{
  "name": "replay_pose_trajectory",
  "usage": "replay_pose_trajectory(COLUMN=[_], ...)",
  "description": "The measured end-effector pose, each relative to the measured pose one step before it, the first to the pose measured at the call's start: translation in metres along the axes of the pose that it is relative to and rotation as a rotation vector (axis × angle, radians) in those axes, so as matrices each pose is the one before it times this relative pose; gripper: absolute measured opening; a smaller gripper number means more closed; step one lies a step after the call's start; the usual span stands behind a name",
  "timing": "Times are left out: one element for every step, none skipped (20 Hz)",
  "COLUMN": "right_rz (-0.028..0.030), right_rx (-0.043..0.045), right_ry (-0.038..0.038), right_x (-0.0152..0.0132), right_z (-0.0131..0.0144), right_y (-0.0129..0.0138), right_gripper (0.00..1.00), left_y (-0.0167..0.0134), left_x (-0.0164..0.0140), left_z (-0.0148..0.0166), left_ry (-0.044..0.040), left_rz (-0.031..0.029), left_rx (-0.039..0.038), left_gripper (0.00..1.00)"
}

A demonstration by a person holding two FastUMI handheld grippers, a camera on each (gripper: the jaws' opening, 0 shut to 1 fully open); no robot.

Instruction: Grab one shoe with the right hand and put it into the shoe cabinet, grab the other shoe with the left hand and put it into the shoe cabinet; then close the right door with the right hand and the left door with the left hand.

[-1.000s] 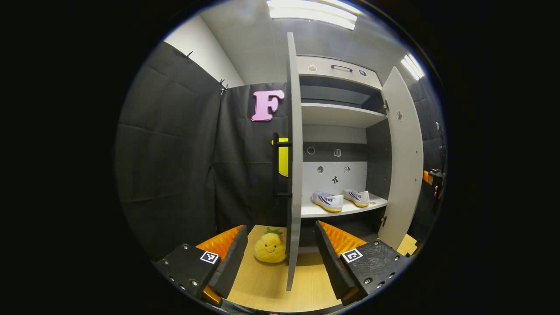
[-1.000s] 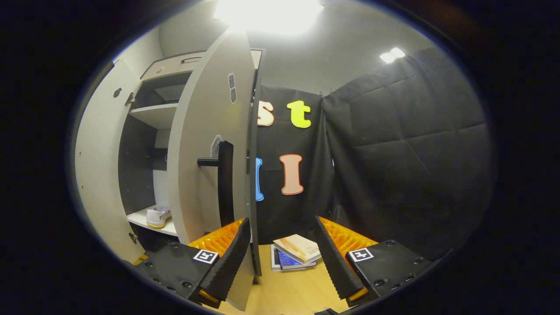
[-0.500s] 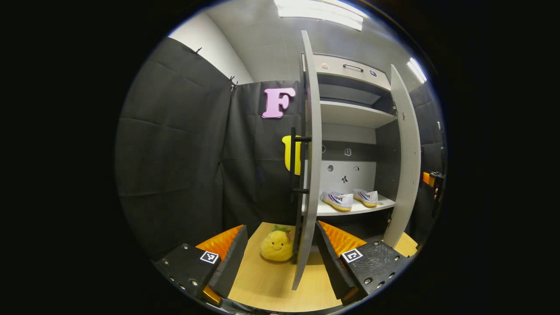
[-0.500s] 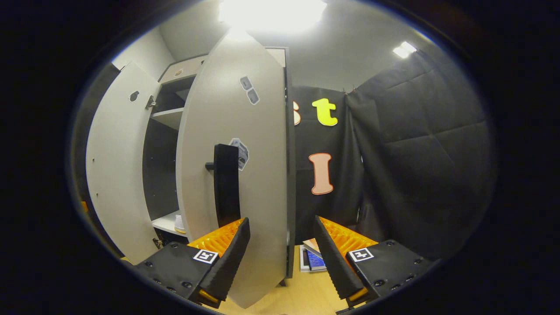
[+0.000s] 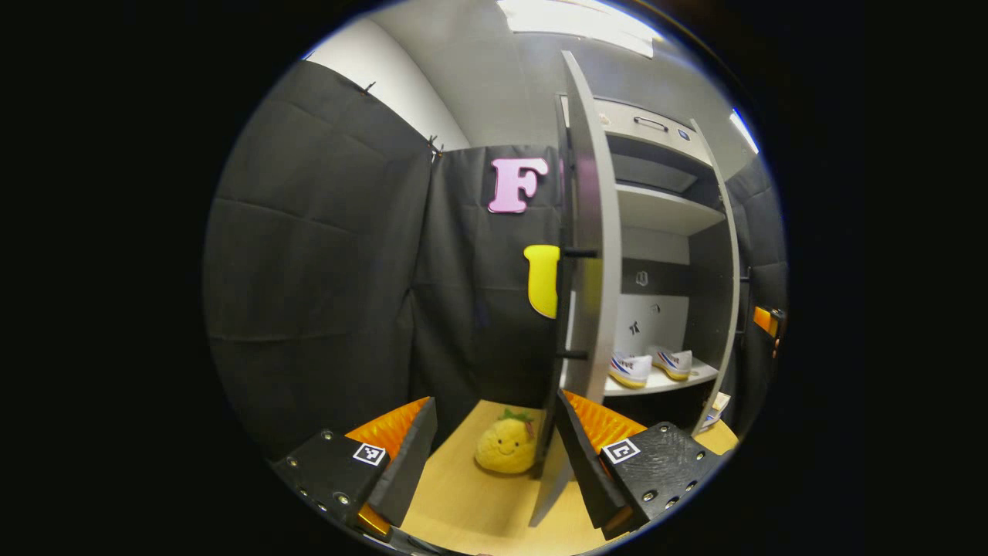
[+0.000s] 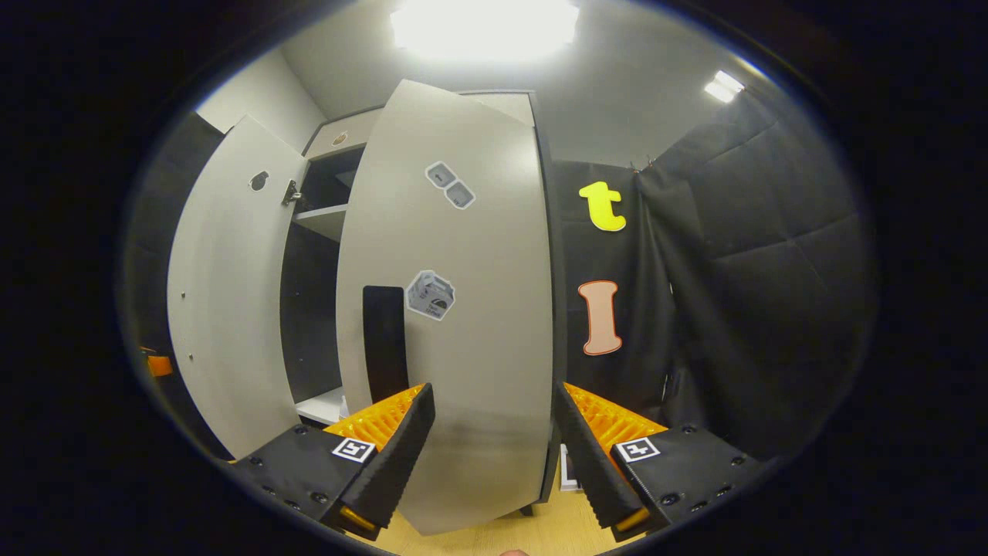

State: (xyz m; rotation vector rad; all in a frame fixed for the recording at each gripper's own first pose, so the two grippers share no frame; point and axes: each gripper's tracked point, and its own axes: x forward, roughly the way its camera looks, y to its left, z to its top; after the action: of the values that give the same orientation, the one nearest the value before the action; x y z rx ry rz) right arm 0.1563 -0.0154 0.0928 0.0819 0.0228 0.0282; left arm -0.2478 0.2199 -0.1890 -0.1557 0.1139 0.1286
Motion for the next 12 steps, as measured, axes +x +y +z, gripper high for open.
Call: replay_pose_trajectory(right_rz=[-0.00782, -0.00758, -0.00904, -0.01070, -0.01244, -0.00998, -0.00934, -0.00959, -0.01015, -0.00868, -0.00832, -0.00990], right_rx=[0.00258, 0.00266, 0.00163, -0.00147, -0.00227, -0.00006, 0.00266, 0.00489, 0.00500, 0.00472, 0.00300, 0.00243], right_ry=[0.00924, 0.00949, 0.00695, 0.00719, 0.00836, 0.01035, 0.01174, 0.00866, 0.00515, 0.00212, 0.00072, -0.00146], right_x=[-0.00310, -0.00344, -0.00391, -0.00363, -0.00344, -0.00367, -0.00333, -0.00363, -0.00142, -0.00377, -0.00308, -0.00315], right_z=[-0.00371, -0.00534, -0.00301, -0.00409, -0.00409, -0.00437, -0.00541, -0.00367, -0.00493, -0.00232, -0.00120, -0.00002], right_y=[-0.00540, -0.00420, -0.00567, -0.00656, -0.00674, -0.00583, -0.00443, -0.00561, -0.00606, -0.00578, -0.00506, -0.00594], right_gripper=[0.97, 0.97, 0.97, 0.97, 0.97, 0.97, 0.97, 0.97, 0.97, 0.97, 0.97, 0.96], left_y=[0.00412, 0.00420, 0.00406, 0.00436, 0.00282, 0.00031, -0.00011, -0.00066, -0.00145, -0.00405, -0.00587, -0.00129], left_x=[0.00611, 0.00667, 0.00698, 0.00609, 0.00605, 0.00560, 0.00503, 0.00526, 0.00383, 0.00352, 0.00178, 0.00198], left_z=[0.00328, 0.00428, 0.00407, 0.00376, 0.00221, 0.00013, 0.00087, 0.00103, -0.00007, -0.00161, -0.00387, -0.00231], left_ry=[-0.00702, -0.00925, -0.01101, -0.01325, -0.00518, -0.00082, -0.00450, -0.00356, -0.00258, 0.00143, 0.00757, 0.00172], left_rz=[0.01214, 0.01235, 0.01733, 0.01820, 0.00829, 0.00267, 0.00099, -0.00251, -0.00317, -0.01032, -0.01090, 0.00252], left_rx=[0.00505, 0.00586, 0.00310, -0.00055, -0.00486, -0.00630, -0.00521, -0.00316, -0.00199, -0.00266, -0.00300, 0.00819], left_gripper=[0.82, 0.82, 0.82, 0.82, 0.82, 0.82, 0.83, 0.82, 0.82, 0.82, 0.82, 0.82])
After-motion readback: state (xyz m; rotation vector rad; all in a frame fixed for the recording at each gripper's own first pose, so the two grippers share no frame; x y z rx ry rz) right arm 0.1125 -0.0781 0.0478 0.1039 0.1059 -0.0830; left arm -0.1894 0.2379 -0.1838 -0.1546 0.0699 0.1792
